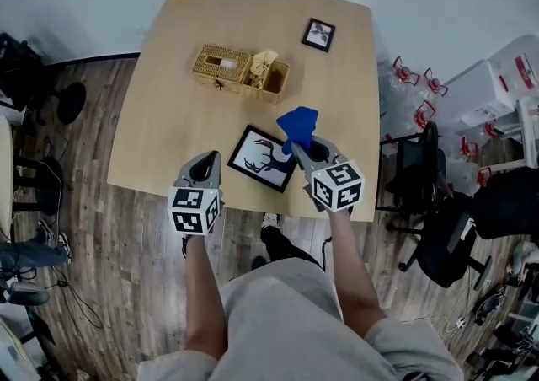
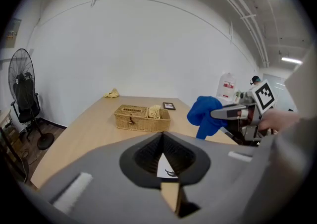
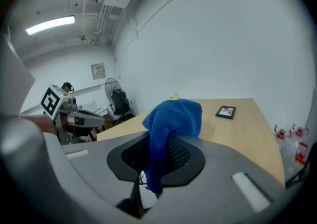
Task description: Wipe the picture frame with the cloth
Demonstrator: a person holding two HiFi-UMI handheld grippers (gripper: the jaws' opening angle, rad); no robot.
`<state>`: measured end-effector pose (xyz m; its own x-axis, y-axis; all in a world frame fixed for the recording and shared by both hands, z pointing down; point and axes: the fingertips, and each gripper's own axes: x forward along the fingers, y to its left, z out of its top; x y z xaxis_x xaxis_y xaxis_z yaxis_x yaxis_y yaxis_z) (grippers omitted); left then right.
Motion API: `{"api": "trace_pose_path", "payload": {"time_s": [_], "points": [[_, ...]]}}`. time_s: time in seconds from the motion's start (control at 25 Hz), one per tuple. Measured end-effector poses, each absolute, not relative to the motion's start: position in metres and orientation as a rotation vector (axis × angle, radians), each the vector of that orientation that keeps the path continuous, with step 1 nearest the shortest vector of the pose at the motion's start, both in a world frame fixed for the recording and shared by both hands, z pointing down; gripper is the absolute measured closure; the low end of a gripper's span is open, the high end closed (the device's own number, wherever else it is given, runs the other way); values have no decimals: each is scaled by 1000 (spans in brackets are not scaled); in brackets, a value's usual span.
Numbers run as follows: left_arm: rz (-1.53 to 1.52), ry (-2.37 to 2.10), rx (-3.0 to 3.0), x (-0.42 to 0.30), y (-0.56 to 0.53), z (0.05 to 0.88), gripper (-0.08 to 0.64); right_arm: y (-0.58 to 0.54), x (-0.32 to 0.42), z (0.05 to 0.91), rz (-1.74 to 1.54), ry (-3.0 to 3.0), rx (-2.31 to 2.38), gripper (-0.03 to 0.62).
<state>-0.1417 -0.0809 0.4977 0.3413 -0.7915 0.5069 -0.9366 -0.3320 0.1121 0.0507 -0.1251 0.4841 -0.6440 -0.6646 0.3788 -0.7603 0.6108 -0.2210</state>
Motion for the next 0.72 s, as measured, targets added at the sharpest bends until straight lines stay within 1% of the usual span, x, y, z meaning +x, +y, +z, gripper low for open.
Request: {"api": "trace_pose_path", "payload": {"time_s": [0.2,0.4,0.72], "points": [[660,-1404,2199,-126,-91,542,508,-147,21,514,333,-2496,870,545],[733,-1333,2185,-113,-100,571,508,-174,9,531,178,-2457,664,545],[819,-1262,2164,-100,-101,596,508,-194,4,542,102,-2438,531,545]]}}
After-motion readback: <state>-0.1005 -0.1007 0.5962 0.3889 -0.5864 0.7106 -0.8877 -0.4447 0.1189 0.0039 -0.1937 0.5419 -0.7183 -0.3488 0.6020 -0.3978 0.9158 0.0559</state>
